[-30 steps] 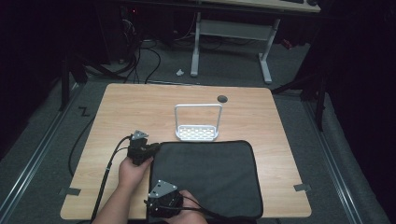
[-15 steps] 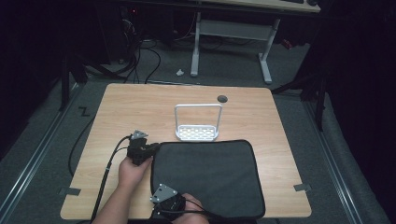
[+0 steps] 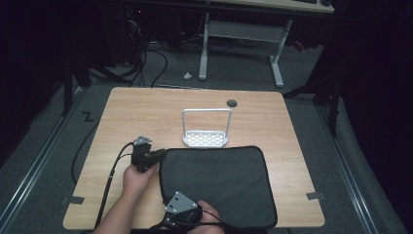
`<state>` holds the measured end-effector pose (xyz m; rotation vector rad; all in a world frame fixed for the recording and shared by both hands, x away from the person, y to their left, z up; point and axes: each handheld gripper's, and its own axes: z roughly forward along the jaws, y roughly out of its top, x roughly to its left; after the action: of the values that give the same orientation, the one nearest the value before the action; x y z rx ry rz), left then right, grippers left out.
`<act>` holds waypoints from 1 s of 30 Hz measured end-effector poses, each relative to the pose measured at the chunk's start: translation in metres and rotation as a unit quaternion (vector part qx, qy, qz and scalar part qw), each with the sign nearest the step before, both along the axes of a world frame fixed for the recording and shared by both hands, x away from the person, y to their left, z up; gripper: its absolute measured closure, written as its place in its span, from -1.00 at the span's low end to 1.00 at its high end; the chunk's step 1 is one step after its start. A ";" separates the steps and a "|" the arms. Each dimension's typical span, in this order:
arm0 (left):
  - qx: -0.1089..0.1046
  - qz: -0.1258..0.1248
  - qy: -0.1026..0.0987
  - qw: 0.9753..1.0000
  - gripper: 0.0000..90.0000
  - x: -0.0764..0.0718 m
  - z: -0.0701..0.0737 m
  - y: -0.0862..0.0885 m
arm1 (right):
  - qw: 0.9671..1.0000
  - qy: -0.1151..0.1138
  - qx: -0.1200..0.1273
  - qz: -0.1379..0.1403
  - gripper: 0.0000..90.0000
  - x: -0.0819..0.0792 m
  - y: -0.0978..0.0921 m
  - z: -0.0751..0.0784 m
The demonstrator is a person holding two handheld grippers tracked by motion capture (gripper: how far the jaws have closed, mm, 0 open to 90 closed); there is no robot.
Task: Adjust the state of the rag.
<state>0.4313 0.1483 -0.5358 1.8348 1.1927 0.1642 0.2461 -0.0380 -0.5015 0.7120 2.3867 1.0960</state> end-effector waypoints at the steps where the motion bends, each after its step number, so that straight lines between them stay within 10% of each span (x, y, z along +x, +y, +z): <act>1: -0.007 0.006 0.002 1.000 0.88 0.000 0.000 0.002 | 1.000 -0.003 0.002 -0.001 0.81 0.000 -0.001 0.002; 12: -0.079 0.050 0.019 0.995 0.90 -0.005 0.012 0.023 | 0.999 -0.021 0.021 0.011 0.81 -0.003 0.012 0.015; 25: -0.069 0.128 0.005 0.989 0.90 -0.039 0.038 0.127 | 0.995 -0.029 0.050 0.082 0.81 -0.010 0.091 0.027; 30: -0.069 0.137 0.002 0.988 0.90 -0.043 0.042 0.139 | 0.994 -0.036 0.055 0.091 0.81 -0.012 0.103 0.032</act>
<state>0.3882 0.2872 -0.4939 1.5463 1.4205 0.2271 0.2337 0.0646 -0.4693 0.4885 2.3805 1.3135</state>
